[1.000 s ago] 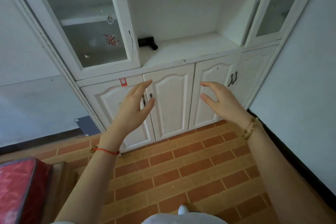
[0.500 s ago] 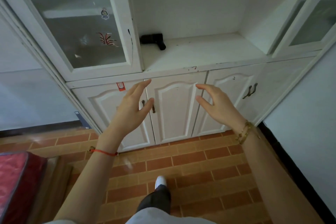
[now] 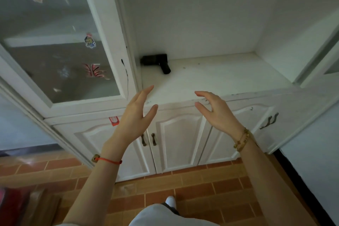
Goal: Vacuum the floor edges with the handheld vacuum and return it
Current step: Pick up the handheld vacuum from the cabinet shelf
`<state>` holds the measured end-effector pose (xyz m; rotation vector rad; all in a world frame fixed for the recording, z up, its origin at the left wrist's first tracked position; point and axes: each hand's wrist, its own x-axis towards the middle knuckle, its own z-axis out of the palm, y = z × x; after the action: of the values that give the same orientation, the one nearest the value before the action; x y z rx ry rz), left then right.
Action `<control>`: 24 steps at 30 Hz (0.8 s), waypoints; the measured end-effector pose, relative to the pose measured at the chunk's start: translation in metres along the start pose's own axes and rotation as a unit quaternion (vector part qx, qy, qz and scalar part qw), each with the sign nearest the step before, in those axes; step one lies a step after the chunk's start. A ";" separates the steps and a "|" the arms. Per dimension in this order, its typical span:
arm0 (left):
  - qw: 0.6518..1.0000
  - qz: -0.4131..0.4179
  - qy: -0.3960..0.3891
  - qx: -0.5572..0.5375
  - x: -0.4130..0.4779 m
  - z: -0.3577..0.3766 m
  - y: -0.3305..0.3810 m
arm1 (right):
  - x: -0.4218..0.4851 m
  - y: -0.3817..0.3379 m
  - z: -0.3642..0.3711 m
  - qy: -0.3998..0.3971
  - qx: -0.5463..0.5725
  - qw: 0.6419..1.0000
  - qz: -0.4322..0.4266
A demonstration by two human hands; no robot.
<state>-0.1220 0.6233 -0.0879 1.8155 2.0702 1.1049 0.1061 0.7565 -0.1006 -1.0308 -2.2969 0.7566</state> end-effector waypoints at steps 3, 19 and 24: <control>1.000 -0.003 -0.003 -0.007 0.041 0.008 -0.011 | 0.047 0.005 0.000 0.013 -0.003 1.000 -0.004; 0.986 -0.161 -0.010 -0.032 0.140 0.060 -0.059 | 0.206 0.059 0.050 -0.047 0.038 0.997 0.050; 0.964 -0.237 0.023 -0.115 0.166 0.072 -0.068 | 0.271 0.067 0.068 -0.057 0.056 0.993 0.086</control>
<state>-0.1734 0.8052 -0.1266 1.1144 2.1348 1.1873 -0.0615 0.9868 -0.1347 -1.1720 -2.2498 1.0259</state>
